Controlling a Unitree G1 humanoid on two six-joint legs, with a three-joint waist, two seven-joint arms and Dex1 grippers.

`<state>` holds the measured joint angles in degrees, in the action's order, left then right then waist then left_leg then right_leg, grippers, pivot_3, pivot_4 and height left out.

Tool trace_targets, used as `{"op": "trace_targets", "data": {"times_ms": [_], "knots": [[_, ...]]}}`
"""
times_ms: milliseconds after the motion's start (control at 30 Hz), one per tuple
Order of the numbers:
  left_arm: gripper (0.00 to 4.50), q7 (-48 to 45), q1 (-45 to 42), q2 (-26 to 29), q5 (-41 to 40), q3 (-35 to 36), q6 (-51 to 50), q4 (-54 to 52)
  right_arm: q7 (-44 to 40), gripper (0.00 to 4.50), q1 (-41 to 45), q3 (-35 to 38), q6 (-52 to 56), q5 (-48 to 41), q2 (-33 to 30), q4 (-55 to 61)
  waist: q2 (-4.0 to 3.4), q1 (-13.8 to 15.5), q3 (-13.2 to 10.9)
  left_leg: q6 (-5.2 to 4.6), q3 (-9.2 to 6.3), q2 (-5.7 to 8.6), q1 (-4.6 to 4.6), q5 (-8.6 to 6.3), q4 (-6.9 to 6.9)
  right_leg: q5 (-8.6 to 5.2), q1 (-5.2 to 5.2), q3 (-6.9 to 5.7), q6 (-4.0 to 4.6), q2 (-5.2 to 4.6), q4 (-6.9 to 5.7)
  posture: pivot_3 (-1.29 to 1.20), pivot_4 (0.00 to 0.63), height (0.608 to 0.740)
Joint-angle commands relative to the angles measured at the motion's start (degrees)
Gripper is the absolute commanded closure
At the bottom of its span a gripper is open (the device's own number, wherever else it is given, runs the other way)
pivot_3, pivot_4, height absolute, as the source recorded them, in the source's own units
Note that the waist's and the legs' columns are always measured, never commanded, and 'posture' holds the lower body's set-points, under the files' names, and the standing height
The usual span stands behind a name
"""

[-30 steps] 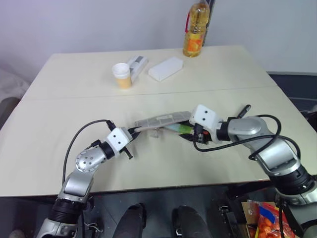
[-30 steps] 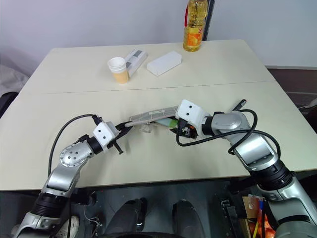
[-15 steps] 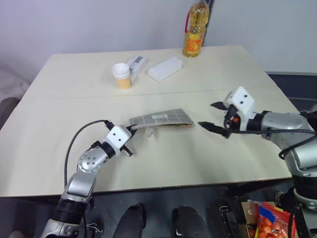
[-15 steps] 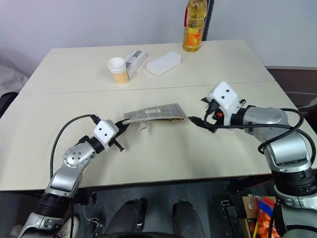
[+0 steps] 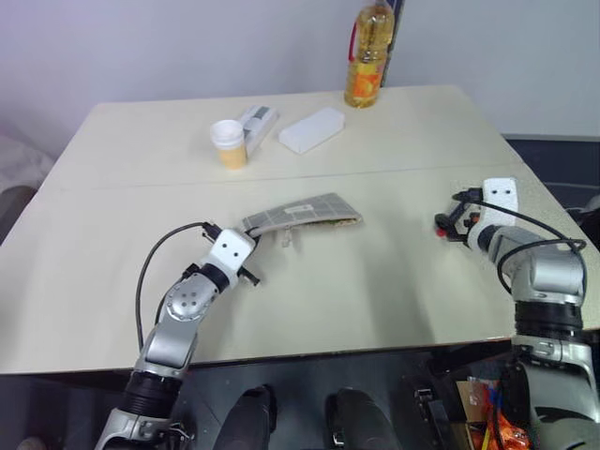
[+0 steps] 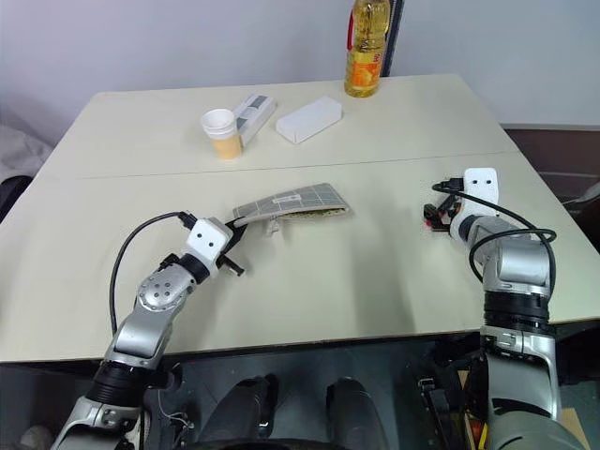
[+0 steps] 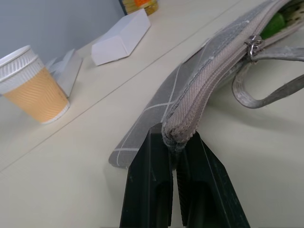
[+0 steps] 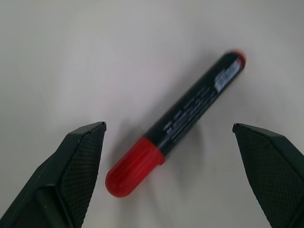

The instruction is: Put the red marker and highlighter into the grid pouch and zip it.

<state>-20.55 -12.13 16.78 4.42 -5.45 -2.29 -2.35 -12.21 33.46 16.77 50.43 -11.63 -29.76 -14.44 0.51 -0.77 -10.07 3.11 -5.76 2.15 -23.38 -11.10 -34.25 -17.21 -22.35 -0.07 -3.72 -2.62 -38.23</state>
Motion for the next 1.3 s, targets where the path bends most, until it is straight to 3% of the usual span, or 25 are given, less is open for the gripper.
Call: {"op": "trace_targets", "data": {"times_ms": [33,100,300,333,533,733,1300], "knots": [[4.5,0.91,-0.89,0.01,-0.31,0.99,-0.25,-1.65,2.26,0.3,1.37,1.01,-1.4,0.59,0.31,-1.49,0.0,0.0,0.0,0.0,0.0,0.0,0.01,0.0,0.0,0.0,0.01,0.0,0.0,0.01,0.0,0.0,0.15,0.74],[4.5,0.97,-0.95,0.13,-0.28,1.06,-0.29,-1.64,2.84,0.88,1.29,0.96,-2.06,0.74,0.48,-1.9,-0.01,0.0,0.01,0.0,0.01,0.0,0.01,0.0,0.0,0.0,0.0,0.0,0.0,0.02,-0.01,0.0,0.15,0.74],[4.5,1.17,-0.94,0.25,-0.62,1.49,-0.54,-1.48,0.84,4.04,0.97,-1.78,-4.53,1.21,-0.76,-0.45,-0.01,-0.03,0.01,-0.01,0.01,0.0,0.01,0.0,-0.01,0.0,0.01,0.0,0.0,0.04,-0.02,0.0,0.15,0.74],[4.5,1.23,-0.98,0.18,-0.79,1.64,-0.67,-1.43,-1.31,4.16,0.26,-4.03,-6.15,2.03,-1.91,1.04,-0.01,-0.09,0.01,0.0,0.02,0.0,0.01,0.0,-0.01,0.0,0.0,0.0,0.0,0.03,-0.03,0.0,0.15,0.74],[4.5,1.43,-2.26,-0.04,-2.08,2.63,-1.71,-0.62,-17.81,4.15,-5.82,-16.66,-20.58,6.18,-11.09,14.49,-0.02,-0.14,0.0,-0.01,0.02,-0.01,0.01,0.0,-0.01,0.0,-0.02,-0.04,-0.01,0.05,-0.03,0.0,0.15,0.74],[4.5,1.01,-3.32,-0.02,-3.24,3.69,-2.19,0.34,-32.19,4.15,-11.31,-17.61,-22.12,-1.67,-15.17,29.41,0.01,-0.01,-0.01,0.0,-0.03,0.0,0.0,0.0,-0.02,-0.01,0.01,-0.07,-0.02,0.06,0.01,0.0,0.15,0.74],[4.5,-1.22,-2.15,0.54,-4.33,2.68,-0.77,-1.48,-31.87,4.15,-9.29,-23.26,-20.97,6.4,-14.61,29.2,0.01,0.15,-0.01,0.0,-0.29,0.0,-0.01,0.0,-0.1,0.0,0.03,-0.06,-0.03,-0.02,0.02,0.0,0.15,0.74]]}}
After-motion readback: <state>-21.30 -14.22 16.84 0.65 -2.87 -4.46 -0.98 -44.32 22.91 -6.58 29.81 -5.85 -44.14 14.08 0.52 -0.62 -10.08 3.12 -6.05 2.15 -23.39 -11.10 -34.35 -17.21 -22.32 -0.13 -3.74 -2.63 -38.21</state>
